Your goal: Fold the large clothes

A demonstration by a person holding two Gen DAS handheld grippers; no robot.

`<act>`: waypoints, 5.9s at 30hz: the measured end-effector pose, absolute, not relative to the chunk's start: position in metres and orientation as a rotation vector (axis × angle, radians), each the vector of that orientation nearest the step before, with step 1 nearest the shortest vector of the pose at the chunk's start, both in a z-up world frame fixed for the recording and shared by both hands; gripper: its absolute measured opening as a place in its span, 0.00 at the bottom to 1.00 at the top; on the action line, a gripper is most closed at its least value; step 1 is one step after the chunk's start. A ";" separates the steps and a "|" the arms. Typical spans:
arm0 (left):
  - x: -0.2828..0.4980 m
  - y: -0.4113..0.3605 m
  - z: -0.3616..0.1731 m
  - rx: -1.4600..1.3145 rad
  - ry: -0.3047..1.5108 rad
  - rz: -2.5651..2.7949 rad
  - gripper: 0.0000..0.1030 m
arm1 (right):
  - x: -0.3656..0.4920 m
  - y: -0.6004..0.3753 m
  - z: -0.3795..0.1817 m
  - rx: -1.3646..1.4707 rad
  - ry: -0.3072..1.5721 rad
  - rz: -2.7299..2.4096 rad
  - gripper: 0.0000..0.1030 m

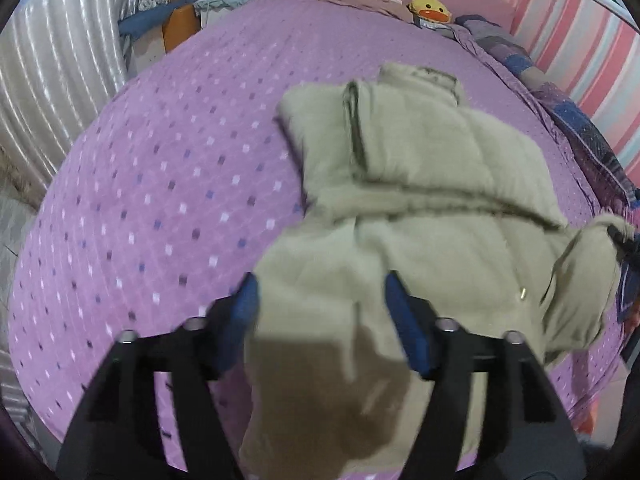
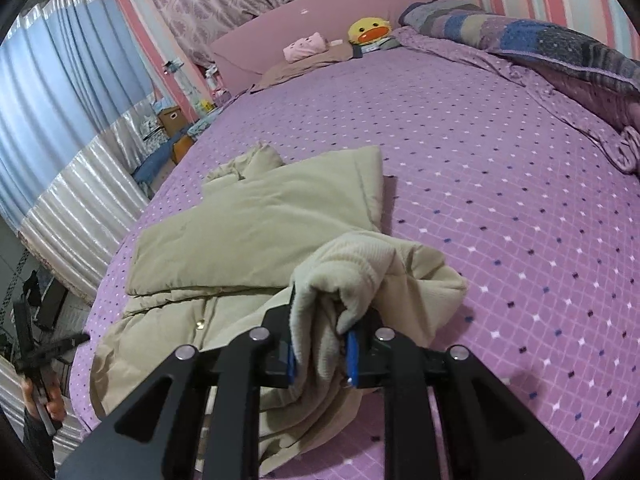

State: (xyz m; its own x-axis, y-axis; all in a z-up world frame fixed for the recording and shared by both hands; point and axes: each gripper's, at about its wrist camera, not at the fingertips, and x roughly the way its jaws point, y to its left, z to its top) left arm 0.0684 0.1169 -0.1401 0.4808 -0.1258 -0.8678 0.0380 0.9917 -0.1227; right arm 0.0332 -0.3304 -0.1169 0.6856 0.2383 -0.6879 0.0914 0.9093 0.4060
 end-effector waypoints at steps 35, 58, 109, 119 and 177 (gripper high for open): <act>0.058 0.102 -0.129 -0.287 0.966 -0.413 0.12 | -0.026 -0.368 -0.160 0.447 0.900 0.101 0.21; 0.365 0.093 -0.064 -0.477 0.995 -0.084 0.12 | 0.288 -0.371 -0.048 0.664 0.731 -0.112 0.19; 0.452 0.108 -0.078 -0.750 1.449 -0.340 0.97 | 0.318 -0.332 -0.072 0.426 0.997 0.082 0.88; 0.458 0.097 -0.088 -0.515 1.506 -0.403 0.97 | 0.326 -0.313 -0.085 0.368 1.027 0.077 0.88; 0.506 -0.002 -0.177 0.002 1.168 0.189 0.97 | 0.411 -0.233 -0.157 0.057 0.986 -0.110 0.93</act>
